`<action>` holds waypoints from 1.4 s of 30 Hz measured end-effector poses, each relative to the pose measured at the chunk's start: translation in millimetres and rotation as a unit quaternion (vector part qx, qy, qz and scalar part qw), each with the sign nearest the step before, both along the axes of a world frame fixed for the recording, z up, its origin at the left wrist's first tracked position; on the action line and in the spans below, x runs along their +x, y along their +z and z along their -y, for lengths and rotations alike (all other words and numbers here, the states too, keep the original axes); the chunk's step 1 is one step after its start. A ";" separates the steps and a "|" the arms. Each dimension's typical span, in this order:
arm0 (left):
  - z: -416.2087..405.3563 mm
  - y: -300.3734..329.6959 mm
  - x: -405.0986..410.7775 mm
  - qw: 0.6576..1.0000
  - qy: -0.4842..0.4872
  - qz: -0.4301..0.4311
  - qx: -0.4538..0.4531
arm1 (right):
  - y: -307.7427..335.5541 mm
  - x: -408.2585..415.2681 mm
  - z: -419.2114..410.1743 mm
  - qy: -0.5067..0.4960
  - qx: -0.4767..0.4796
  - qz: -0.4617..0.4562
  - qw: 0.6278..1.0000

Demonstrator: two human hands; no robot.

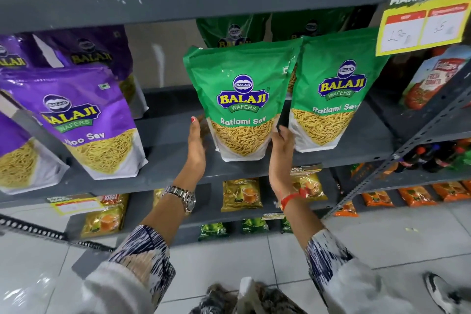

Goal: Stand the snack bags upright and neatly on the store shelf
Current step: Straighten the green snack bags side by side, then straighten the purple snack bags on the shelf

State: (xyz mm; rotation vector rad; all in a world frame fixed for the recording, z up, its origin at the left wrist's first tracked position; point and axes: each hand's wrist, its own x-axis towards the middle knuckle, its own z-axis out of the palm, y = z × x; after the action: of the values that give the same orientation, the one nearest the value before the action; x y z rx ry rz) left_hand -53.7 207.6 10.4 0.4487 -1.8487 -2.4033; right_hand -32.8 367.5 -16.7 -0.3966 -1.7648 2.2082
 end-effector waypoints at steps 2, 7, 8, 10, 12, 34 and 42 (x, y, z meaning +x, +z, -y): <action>8.9 -8.5 9.7 0.998 0.066 -0.005 -0.019 | -5.8 23.3 16.2 -0.047 0.017 -0.038 0.998; 38.5 -30.5 50.5 0.981 0.147 -0.090 -0.084 | -18.7 55.5 74.5 0.064 0.071 -0.066 0.993; 48.6 -35.3 57.4 0.975 0.169 -0.108 -0.097 | -18.2 54.8 86.1 0.087 0.067 -0.060 0.992; 73.8 -42.1 68.6 0.959 0.229 -0.122 -0.112 | -14.0 49.9 110.9 0.122 0.060 -0.043 0.990; 107.8 -44.4 79.6 0.935 0.305 -0.123 -0.135 | -10.7 42.7 141.6 0.159 0.052 -0.033 0.985; 278.6 -32.0 44.7 0.996 0.090 -0.023 0.014 | 5.2 0.9 296.8 0.280 -0.017 0.042 0.959; 290.8 -38.2 40.2 0.996 0.089 0.007 -0.003 | 4.6 -2.8 307.4 0.272 -0.014 0.051 0.961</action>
State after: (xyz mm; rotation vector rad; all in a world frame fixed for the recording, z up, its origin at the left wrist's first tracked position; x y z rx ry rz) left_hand -13.5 -83.2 -27.8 0.6045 -1.7385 -2.2830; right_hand -35.7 60.1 -12.1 -0.0229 -2.0945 2.6132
